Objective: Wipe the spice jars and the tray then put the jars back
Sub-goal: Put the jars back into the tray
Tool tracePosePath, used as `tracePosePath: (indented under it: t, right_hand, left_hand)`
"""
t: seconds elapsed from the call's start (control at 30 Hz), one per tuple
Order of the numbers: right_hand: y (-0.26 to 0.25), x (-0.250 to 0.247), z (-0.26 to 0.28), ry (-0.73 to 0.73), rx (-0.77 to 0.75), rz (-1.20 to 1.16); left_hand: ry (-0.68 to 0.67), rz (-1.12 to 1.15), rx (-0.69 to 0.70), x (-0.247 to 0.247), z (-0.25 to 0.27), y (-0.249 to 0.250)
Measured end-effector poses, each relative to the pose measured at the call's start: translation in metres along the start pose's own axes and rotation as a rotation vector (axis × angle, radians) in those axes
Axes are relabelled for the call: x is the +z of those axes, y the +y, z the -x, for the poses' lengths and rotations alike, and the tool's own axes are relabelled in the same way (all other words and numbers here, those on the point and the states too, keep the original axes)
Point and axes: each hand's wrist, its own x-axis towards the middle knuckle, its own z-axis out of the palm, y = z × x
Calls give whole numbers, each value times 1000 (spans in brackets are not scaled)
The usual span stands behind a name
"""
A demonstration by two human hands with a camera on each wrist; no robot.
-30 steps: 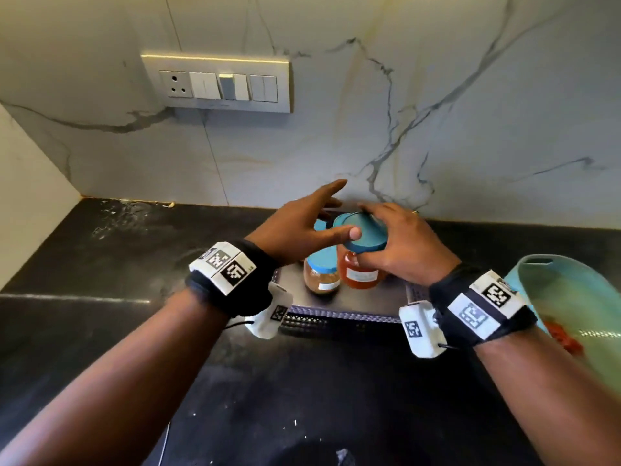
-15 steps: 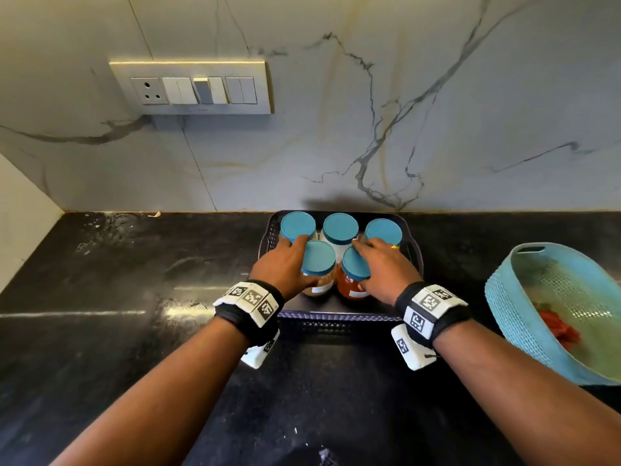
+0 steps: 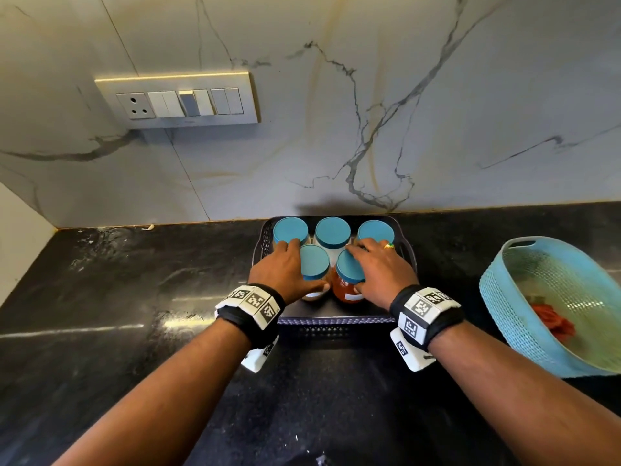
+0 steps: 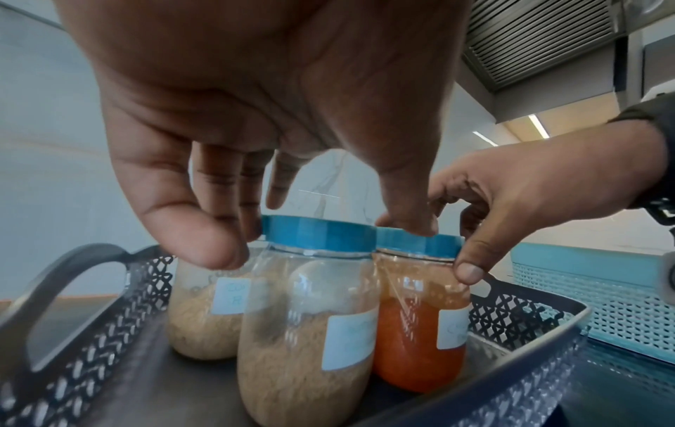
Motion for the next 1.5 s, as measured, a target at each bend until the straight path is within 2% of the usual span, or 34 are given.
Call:
tracePosePath:
  t: [0.1,0.3,0.43,0.6,0.67,0.73,0.8,0.87,0.93,1.27,1.5]
  right_hand:
    - [1,-2,1,2,-1,-2]
    - [7,1,0,12,14,-51]
    - [15,0,7,54,67,-163]
    - [41,-9,24,152,327,-204]
    - [54,-8,33,156,444,-163]
    - [62,-4,38,84,540,-135]
    - [65,5,39,-53,585,-142]
    - [63,11,37,-113,590,-127]
    - [63,15,32,-107,594,-102]
    - [73,19,-14,-41,554,-164]
    - [76,24,-34,-28,551,-214]
  left_hand:
    - [11,-51,-24,1,-2,11]
    - [-9,-59,20,1,-4,9]
    - [-13,26,-42,-2,-1,1]
    - [33,103,-98,-8,6,-23]
    - [-10,44,-127,-9,8,-36]
    - [-55,-5,-162,-7,9,-47]
    - [-66,-1,-210,-1,7,-54]
    - [-76,6,-262,6,4,-57]
    - [-82,5,-297,14,0,-59]
    - [-57,-25,-270,12,-20,-75]
    - [-89,-33,-268,-2,-48,-88]
